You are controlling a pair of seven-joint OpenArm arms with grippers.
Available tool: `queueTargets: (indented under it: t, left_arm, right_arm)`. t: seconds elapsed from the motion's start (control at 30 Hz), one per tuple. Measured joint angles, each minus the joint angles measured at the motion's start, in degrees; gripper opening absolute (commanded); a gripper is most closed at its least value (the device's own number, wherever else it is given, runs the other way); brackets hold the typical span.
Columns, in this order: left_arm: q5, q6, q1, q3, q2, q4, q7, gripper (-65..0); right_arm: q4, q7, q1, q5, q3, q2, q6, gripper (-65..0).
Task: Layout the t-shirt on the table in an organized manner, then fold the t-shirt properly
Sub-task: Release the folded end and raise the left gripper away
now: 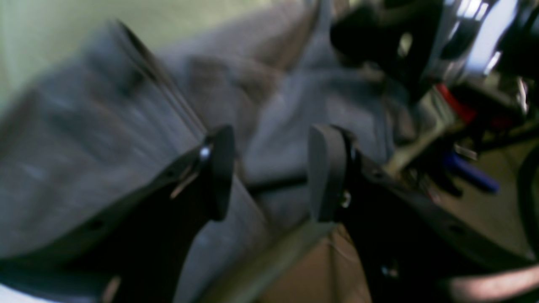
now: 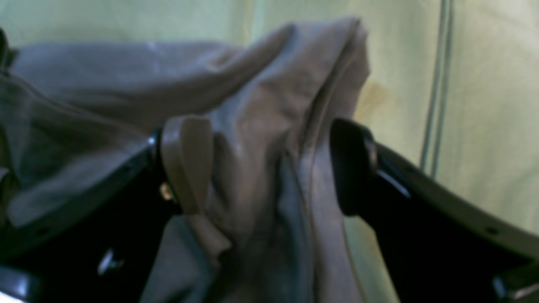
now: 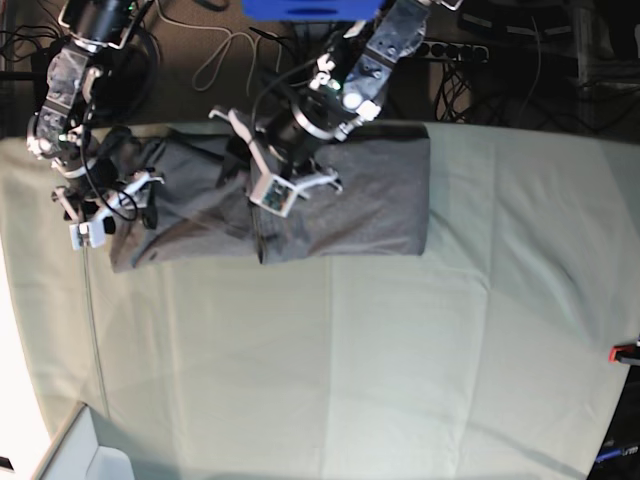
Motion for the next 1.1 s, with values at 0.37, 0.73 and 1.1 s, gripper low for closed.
queueTargets:
  t: [0.37,0.73,1.1]
  left_arm:
    - [-0.2,-0.1,5.7,-23.6,-5.6,10.4,-0.3,-37.0]
    - [-8.8,-0.5,7.7,-44.1,-5.1,13.2,-0.3,-36.9]
    - [-13.6,-0.5,7.8,-49.2,-5.4,13.0,0.1,-36.9]
  right_arm:
    - [-4.4,0.1,0.7,-0.2,0.1,1.8,0.0,-20.6]
    - [-4.9,0.1,0.7,-0.2,1.0,1.4,-0.9,-20.6]
    - [-10.3,3.1,2.2,1.3,1.1,1.8,-2.1,-21.0]
